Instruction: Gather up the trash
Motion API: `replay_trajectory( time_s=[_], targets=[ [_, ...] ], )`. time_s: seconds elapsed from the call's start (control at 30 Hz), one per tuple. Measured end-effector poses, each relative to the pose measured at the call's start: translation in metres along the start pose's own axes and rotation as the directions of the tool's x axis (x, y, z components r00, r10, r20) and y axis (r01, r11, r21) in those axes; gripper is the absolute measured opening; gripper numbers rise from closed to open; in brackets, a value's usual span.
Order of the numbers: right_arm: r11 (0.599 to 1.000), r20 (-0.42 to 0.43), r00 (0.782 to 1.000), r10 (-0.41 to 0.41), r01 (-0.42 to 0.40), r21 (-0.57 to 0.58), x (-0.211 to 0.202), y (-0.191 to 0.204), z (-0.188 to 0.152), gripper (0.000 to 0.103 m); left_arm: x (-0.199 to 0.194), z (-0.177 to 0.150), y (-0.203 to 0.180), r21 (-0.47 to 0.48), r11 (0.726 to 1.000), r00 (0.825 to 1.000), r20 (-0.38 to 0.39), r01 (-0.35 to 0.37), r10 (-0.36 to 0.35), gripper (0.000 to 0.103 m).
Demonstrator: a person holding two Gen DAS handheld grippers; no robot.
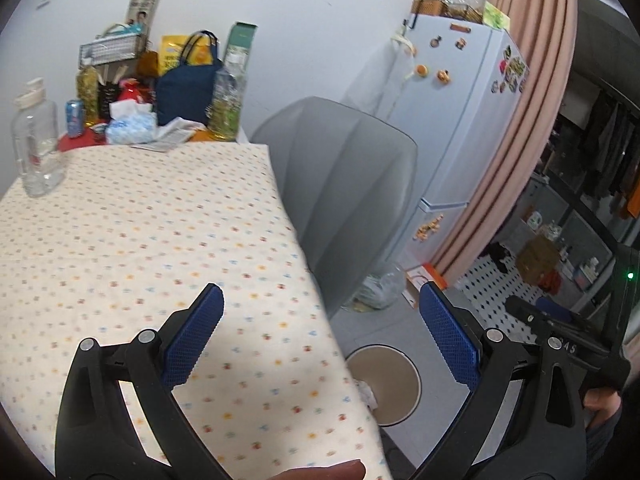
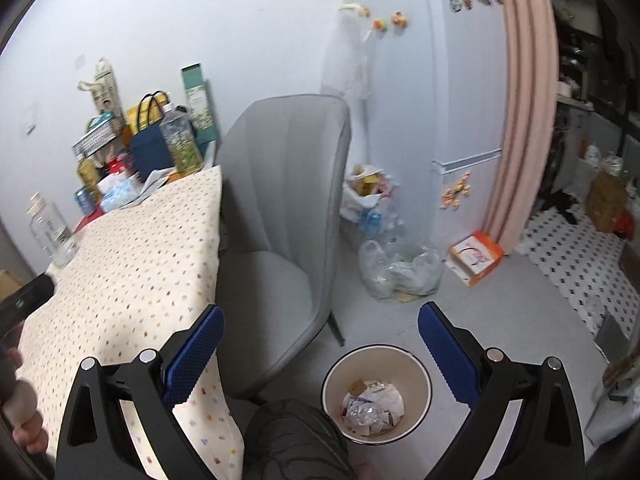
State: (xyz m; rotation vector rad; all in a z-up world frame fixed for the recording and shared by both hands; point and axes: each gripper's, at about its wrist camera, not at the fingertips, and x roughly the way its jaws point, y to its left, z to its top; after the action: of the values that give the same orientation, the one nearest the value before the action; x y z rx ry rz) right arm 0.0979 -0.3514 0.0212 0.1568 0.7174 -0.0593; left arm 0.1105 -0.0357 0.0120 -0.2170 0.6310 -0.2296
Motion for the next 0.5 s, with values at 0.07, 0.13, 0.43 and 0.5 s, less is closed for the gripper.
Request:
replay_trajectory(
  time_s=[0.07,0.13,0.43,0.5],
  targets=[
    [1.000,0.005,1.000,0.025,-0.025,-0.010,-0.005,0.008,0.002,0.095,-0.010,0.000,0.006,-0.005,1.000,1.000,0.014,-0.019,0.019,0.097],
    [0.999,0.009,0.999,0.036,-0.036,-0.023,-0.009,0.018,0.003,0.095,-0.022,0.000,0.013,-0.009,0.999,0.999,0.030,-0.040,0.040,0.097],
    [0.987,0.030,0.990,0.140,-0.137,-0.083,-0.034,0.059,0.010,0.095,-0.066,0.003,0.032,-0.022,0.993,0.990,0.084,-0.112,0.114,0.097],
    [0.982,0.037,0.985,0.166,-0.162,-0.095,-0.042,0.067,0.011,0.095,-0.075,0.004,0.031,-0.016,0.992,0.986,0.101,-0.128,0.129,0.097]
  ],
)
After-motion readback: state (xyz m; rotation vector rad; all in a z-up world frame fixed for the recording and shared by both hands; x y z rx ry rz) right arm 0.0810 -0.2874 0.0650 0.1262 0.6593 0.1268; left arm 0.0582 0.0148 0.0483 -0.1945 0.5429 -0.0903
